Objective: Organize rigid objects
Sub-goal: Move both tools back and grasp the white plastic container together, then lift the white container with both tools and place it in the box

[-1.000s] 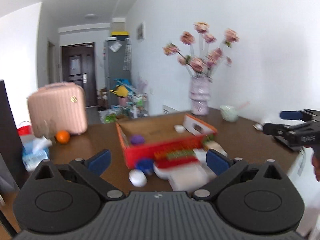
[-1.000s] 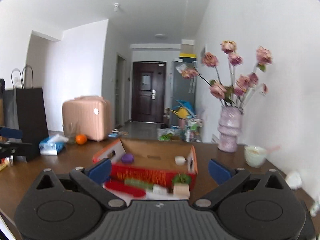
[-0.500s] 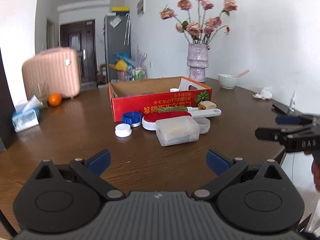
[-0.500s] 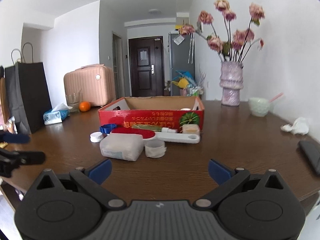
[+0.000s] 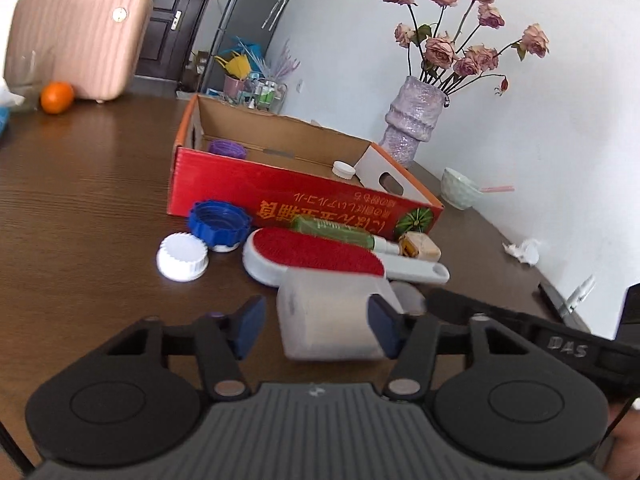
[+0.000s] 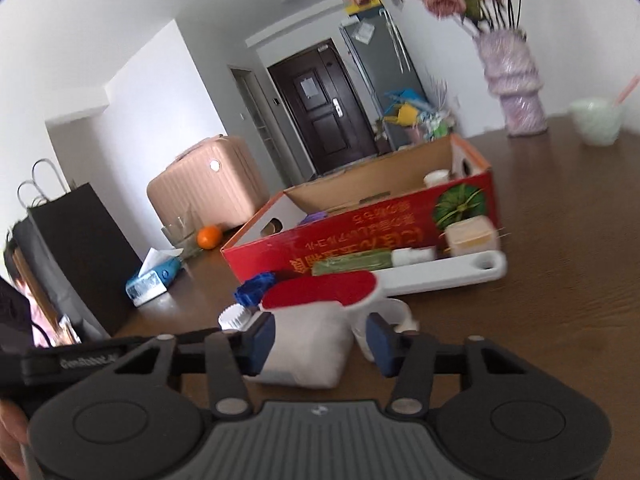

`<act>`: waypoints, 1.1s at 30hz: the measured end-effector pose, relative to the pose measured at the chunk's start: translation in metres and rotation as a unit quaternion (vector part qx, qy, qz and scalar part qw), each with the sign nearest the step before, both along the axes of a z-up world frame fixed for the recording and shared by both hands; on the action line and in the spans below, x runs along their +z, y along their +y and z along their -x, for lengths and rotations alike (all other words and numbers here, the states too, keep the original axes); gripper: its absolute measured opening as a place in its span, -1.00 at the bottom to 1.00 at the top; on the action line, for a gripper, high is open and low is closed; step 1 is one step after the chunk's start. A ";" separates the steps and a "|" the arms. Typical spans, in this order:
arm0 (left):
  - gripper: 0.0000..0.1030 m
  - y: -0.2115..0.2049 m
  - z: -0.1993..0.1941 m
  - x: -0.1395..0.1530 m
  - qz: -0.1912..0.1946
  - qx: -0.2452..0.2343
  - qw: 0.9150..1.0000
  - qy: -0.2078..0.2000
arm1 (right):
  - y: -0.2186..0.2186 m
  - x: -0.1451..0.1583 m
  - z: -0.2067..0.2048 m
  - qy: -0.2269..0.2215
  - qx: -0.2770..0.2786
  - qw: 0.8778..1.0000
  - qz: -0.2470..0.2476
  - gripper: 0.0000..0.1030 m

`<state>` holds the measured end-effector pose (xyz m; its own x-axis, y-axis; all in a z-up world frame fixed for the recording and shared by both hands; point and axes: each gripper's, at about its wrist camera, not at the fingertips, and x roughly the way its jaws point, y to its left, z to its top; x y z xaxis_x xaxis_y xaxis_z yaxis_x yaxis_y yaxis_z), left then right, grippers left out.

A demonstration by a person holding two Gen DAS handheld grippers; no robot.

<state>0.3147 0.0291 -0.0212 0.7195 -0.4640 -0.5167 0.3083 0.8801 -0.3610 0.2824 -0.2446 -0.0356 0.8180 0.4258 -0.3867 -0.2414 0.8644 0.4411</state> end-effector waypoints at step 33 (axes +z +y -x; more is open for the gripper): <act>-0.38 -0.003 0.060 -0.004 0.063 -0.033 0.996 0.062 | 0.009 0.003 0.045 0.036 0.027 0.999 0.015 -0.62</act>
<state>0.2550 0.0263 -0.0248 0.6197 -0.5751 -0.5341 0.3113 0.8048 -0.5053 0.2370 -0.2359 -0.0325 0.7638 0.4566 -0.4562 -0.2577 0.8638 0.4330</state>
